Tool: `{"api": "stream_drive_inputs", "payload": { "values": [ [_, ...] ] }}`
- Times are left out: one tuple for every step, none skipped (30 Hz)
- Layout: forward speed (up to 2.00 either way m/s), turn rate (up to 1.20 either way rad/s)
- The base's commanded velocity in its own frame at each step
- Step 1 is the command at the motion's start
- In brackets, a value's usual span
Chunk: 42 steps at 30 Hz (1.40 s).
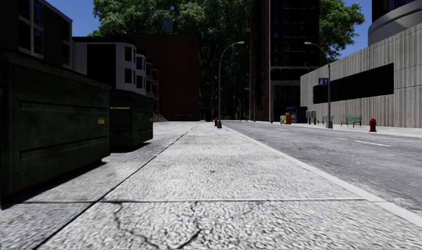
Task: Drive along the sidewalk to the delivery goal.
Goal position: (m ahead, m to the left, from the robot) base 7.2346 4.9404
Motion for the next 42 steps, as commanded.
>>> {"api": "stream_drive_inputs", "payload": {
  "values": [
    [2.00, 0.00],
    [2.00, 0.00],
    [2.00, 0.00],
    [2.00, 0.00],
    [2.00, 0.00],
    [2.00, 0.00],
    [2.00, 0.00],
    [2.00, 0.00],
    [2.00, 0.00],
    [2.00, 0.00],
    [2.00, 0.00],
    [2.00, 0.00],
    [2.00, 0.00],
    [2.00, 0.00],
    [2.00, 0.00],
    [2.00, 0.00],
    [2.00, 0.00],
    [2.00, 0.00],
    [2.00, 0.00],
    [2.00, 0.00],
    [2.00, 0.00],
    [2.00, 0.00],
    [2.00, 0.00],
    [2.00, 0.00],
    [2.00, 0.00],
    [2.00, 0.00],
    [2.00, 0.00],
    [2.00, 0.00],
    [2.00, 0.00],
    [2.00, 0.00],
    [2.00, 0.00],
    [2.00, 0.00],
    [2.00, 0.00],
    [2.00, 0.00],
    [2.00, 0.00],
    [2.00, 0.00],
    [2.00, 0.00],
    [2.00, 0.00],
    [2.00, 0.00],
    [2.00, 0.00],
    [2.00, 0.00],
    [2.00, 0.00]
  ]
}}
